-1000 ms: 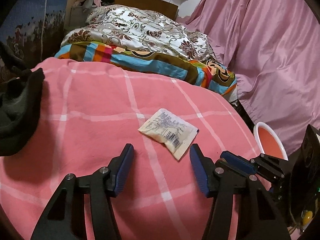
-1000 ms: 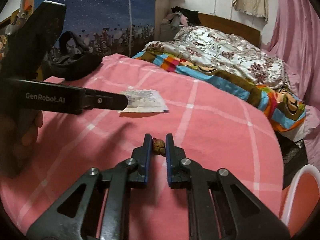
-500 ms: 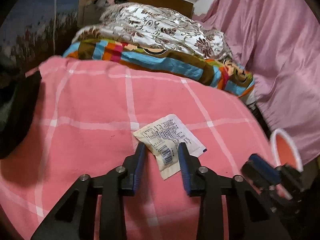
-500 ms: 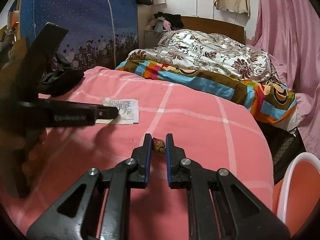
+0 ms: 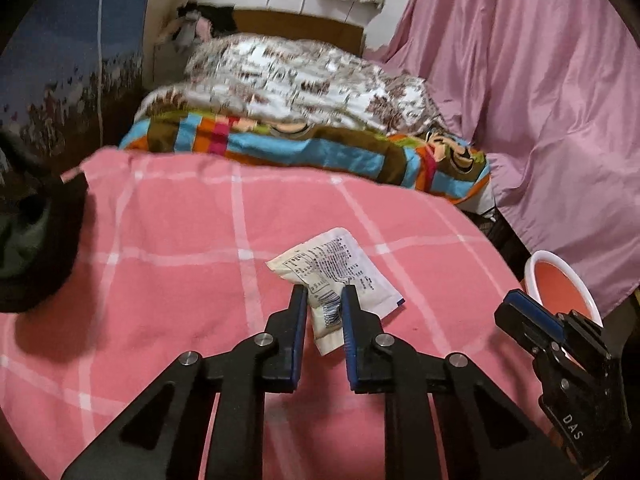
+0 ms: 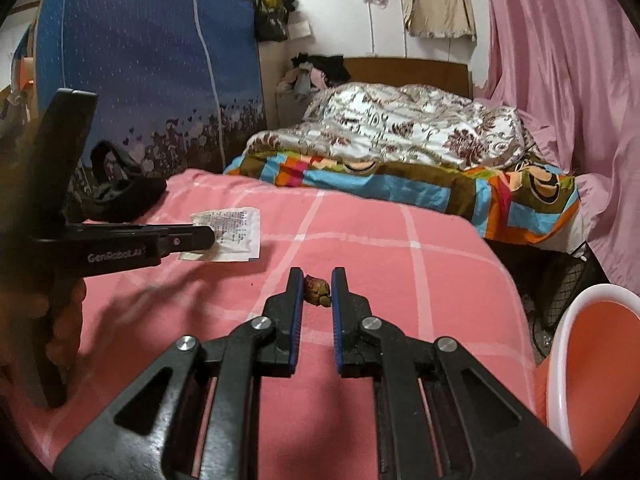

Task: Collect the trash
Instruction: 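Carry the wrapper and nut over the orange bucket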

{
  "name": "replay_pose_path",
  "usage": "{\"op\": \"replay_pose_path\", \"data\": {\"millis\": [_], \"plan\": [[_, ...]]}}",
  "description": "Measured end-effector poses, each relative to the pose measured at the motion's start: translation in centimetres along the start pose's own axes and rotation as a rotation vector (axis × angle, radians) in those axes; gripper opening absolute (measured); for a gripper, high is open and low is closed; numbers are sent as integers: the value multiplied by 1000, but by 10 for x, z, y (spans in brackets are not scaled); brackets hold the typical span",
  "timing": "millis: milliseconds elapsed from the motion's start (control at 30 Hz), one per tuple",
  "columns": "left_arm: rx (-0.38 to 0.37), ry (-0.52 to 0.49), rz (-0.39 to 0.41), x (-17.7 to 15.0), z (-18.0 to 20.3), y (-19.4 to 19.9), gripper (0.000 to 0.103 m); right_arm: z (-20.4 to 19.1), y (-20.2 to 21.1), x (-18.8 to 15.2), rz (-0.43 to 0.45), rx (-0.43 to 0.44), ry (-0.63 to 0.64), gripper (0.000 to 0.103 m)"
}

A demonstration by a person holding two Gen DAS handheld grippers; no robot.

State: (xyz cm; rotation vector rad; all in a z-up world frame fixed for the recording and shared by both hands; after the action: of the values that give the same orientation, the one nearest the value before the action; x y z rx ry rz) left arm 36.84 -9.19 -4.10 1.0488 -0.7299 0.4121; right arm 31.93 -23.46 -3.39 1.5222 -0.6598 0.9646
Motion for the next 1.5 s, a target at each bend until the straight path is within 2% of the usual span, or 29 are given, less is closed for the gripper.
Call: {"op": "replay_pose_path", "data": {"millis": [367, 500, 800, 933, 1100, 1300, 1500], "plan": [[-5, -181, 163, 12, 64, 40, 14, 45, 69, 31, 257, -96, -85, 44], [-34, -228, 224, 18, 91, 54, 14, 64, 95, 39, 340, -138, -106, 44], [-135, -347, 352, 25, 166, 72, 14, 109, 151, 43, 490, -296, -118, 44], [-186, -398, 377, 24, 199, 71, 14, 127, 168, 36, 513, -355, -129, 44], [-262, -438, 385, 20, 241, 59, 14, 162, 179, 21, 494, -438, -150, 44], [-342, -458, 361, 14, 280, 35, 14, 203, 189, 1, 462, -524, -189, 44], [-395, -483, 329, 4, 312, 14, 14, 227, 197, -13, 446, -567, -229, 44]]}}
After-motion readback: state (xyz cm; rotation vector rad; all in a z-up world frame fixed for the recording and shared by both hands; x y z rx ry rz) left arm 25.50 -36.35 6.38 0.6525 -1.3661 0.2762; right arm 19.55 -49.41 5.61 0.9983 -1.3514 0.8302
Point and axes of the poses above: each gripper's, at about its wrist camera, not at the fingertips, and y roughly against the way its jaws point, z to its right, x to its top, the point moved 10 cm from there along -y, roughly the way its jaws point, and after that the axes turned 10 degrees about -x, right-handed, at the moved point
